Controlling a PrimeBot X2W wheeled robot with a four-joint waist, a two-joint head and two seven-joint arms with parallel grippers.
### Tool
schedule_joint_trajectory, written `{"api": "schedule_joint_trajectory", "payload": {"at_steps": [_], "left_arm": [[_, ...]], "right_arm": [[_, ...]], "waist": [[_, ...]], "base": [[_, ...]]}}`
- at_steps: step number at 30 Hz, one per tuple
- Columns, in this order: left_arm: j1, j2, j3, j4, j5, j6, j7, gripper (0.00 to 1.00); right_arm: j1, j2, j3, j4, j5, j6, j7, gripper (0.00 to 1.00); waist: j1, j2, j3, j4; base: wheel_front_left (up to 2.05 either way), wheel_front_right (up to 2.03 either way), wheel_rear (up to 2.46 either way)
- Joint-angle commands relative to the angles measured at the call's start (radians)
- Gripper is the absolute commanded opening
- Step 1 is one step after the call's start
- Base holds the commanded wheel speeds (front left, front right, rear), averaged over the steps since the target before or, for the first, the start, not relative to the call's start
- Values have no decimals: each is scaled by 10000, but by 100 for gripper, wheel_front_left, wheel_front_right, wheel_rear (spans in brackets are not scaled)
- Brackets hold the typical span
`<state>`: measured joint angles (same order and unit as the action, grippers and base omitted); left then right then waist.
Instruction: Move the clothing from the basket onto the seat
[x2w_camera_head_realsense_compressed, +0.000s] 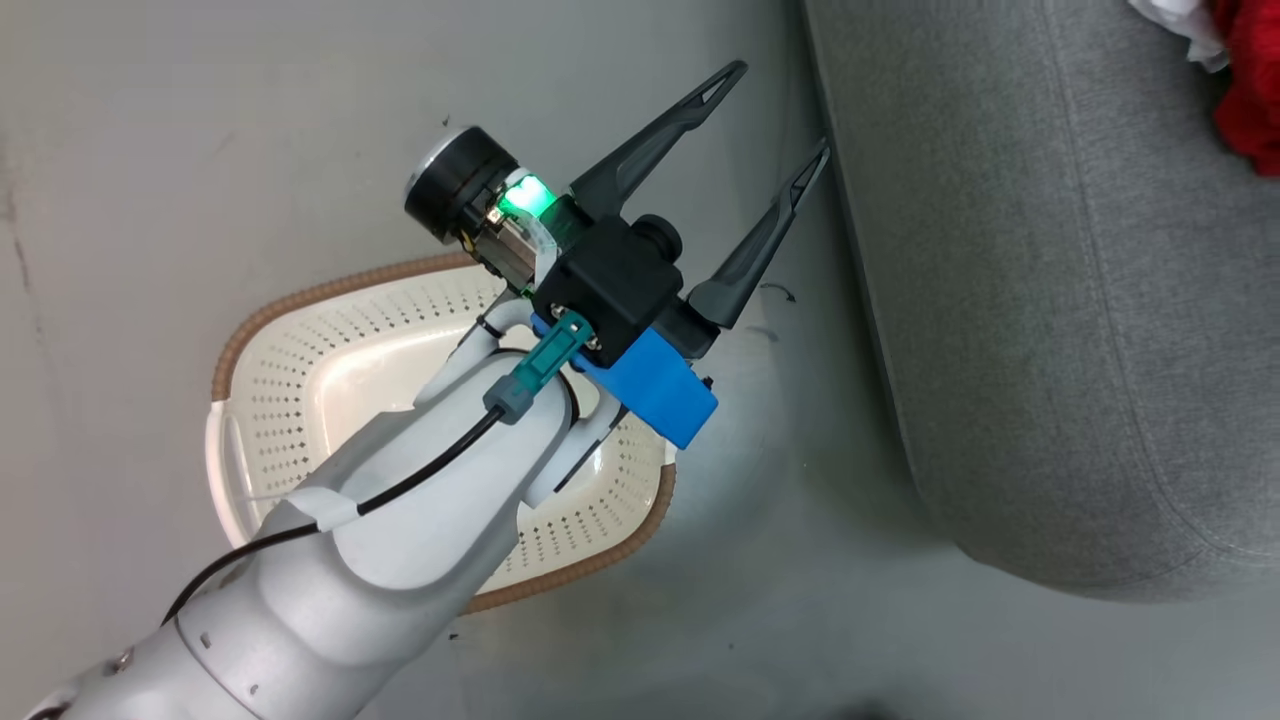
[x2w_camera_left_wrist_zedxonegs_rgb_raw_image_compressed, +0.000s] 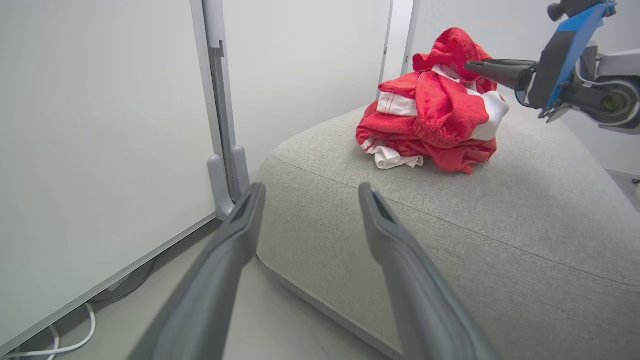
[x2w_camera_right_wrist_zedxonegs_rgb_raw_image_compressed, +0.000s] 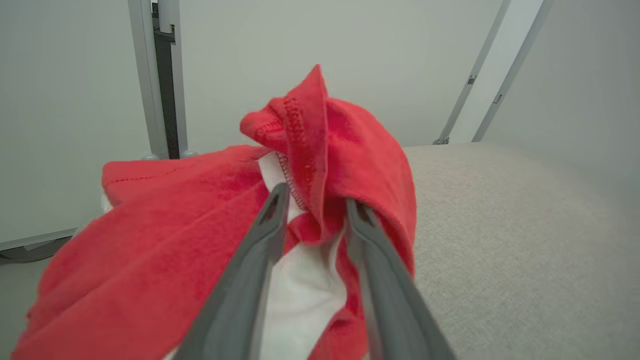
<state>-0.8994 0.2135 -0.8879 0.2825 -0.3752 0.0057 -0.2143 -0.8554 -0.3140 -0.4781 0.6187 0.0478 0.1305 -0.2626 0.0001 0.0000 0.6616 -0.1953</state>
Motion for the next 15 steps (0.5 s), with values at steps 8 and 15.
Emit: {"api": "schedule_joint_trajectory", "payload": {"at_steps": [8,15], "left_arm": [[803,-193,280,351,-395,215,-421,100],[1747,-235,880,317,-609,441,-516,100]], "right_arm": [[1976,713,259,-1147,-206,5,-35,100],[3233,1059,1067,-2421,-240,4,-35,100]], "waist": [[-1,0,-1466,119],[-1,0,-2521,492]], "base": [[0,0,0],[0,0,0]]}}
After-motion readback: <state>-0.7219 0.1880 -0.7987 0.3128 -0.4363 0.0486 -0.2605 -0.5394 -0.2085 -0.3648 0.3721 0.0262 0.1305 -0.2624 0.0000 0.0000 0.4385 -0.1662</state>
